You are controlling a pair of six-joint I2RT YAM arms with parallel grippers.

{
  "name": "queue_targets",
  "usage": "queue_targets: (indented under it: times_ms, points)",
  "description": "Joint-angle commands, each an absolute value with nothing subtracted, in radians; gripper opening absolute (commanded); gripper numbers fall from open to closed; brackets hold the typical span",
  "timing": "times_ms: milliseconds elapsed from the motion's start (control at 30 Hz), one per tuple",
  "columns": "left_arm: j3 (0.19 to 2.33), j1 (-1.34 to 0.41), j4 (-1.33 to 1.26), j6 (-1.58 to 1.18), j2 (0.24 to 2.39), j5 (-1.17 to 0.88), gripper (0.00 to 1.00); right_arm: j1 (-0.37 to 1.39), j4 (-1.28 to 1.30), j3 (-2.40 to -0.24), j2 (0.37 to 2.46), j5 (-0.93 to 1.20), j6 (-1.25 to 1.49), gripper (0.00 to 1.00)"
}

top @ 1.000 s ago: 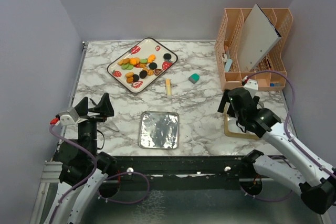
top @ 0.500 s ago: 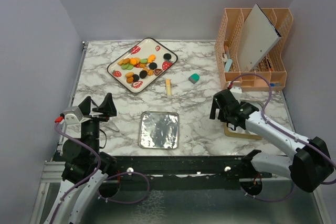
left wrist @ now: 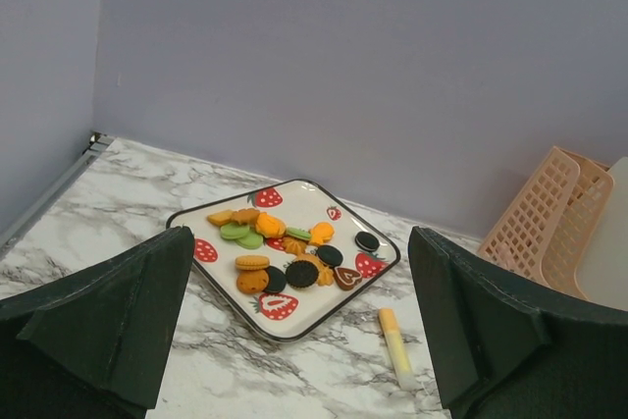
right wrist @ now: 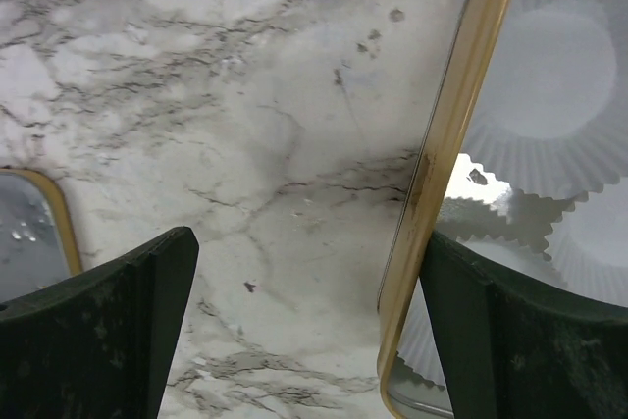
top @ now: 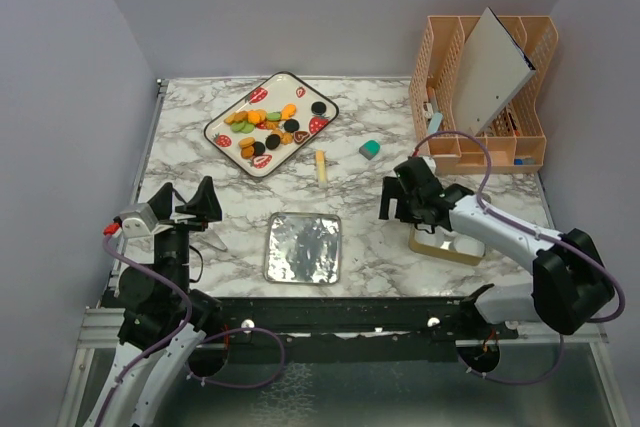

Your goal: Pack the cookies

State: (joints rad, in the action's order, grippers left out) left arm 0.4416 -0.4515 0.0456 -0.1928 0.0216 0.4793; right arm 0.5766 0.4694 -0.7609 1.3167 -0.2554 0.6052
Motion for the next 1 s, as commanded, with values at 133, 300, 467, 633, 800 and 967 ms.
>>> queue_targets:
  times_ms: [133, 300, 467, 633, 800, 967]
  points:
    - [0.428, -0.443, 0.020, -0.175, 0.022, 0.454, 0.99, 0.619, 0.328, -0.896, 1.453, -0.137, 0.593, 1.00]
    - [0.426, -0.443, 0.018, -0.174, 0.021, 0.451, 0.99, 0.645, 0.280, -1.001, 1.574, -0.132, 0.597, 1.00]
    - [0.423, -0.443, 0.017, -0.170, 0.025, 0.457, 0.99, 0.667, 0.272, -1.120, 1.690, -0.129, 0.590, 1.00]
    - [0.419, -0.443, 0.010, -0.169, 0.028, 0.465, 0.99, 0.669, 0.273, -1.235, 1.787, -0.137, 0.570, 1.00]
    - [0.417, -0.443, 0.010, -0.169, 0.041, 0.487, 0.99, 0.669, 0.267, -1.326, 1.858, -0.161, 0.542, 1.00]
    - [0.416, -0.437, 0.010, -0.167, 0.065, 0.482, 0.99, 0.669, 0.227, -1.373, 1.910, -0.147, 0.531, 1.00]
